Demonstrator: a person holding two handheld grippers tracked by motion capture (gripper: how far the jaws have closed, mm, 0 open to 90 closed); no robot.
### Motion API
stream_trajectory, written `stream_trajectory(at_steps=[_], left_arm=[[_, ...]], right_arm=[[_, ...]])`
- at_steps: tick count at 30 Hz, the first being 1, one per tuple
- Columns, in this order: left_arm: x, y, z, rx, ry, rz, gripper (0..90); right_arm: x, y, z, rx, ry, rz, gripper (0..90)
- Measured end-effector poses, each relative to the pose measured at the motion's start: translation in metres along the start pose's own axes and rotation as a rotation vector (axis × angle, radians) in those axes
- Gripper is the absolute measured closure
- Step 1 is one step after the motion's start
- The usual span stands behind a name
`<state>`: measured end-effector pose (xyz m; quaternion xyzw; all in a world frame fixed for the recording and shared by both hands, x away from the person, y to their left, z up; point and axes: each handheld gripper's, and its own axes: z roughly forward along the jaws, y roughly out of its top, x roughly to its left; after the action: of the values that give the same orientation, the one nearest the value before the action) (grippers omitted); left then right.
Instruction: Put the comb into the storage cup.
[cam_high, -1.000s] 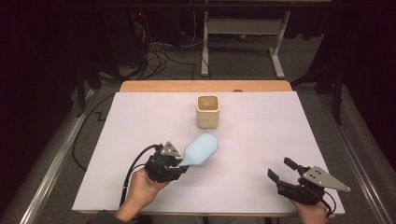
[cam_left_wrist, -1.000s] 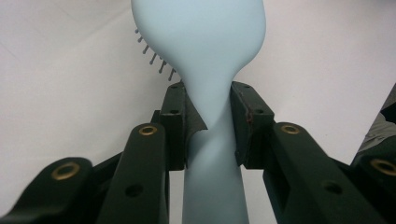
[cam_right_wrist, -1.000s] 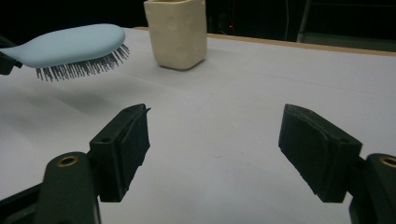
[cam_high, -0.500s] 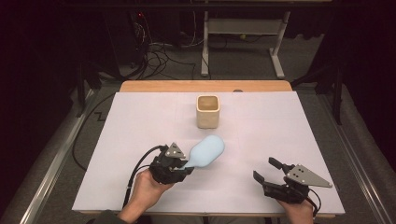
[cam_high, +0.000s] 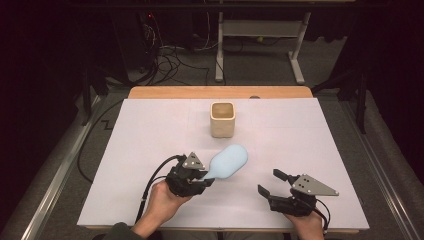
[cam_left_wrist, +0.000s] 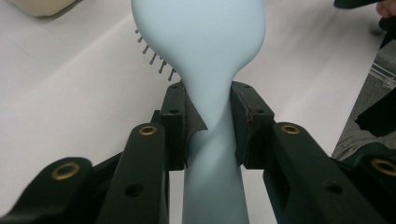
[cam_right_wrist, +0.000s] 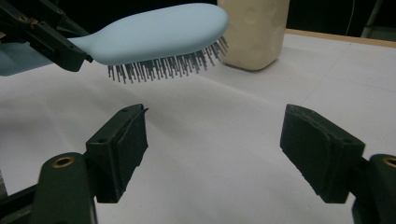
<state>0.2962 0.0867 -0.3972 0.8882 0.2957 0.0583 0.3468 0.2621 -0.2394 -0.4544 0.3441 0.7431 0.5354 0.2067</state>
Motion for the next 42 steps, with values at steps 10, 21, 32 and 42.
stream_trajectory(at_steps=[10, 21, 32, 42], left_arm=[[-0.007, 0.01, 0.007, -0.007, -0.017, 0.022, 68.9], [-0.014, 0.018, 0.016, -0.014, -0.034, 0.04, 68.8], [-0.02, 0.021, 0.021, -0.017, -0.044, 0.056, 68.8], [-0.022, 0.021, 0.022, -0.023, -0.046, 0.061, 68.8]], right_arm=[[0.006, 0.002, 0.014, 0.03, 0.037, -0.007, 23.1], [0.009, 0.004, 0.03, 0.062, 0.086, 0.012, 21.2], [0.008, 0.006, 0.041, 0.077, 0.131, 0.085, 19.8], [0.01, 0.009, 0.045, 0.064, 0.169, 0.117, 18.1]])
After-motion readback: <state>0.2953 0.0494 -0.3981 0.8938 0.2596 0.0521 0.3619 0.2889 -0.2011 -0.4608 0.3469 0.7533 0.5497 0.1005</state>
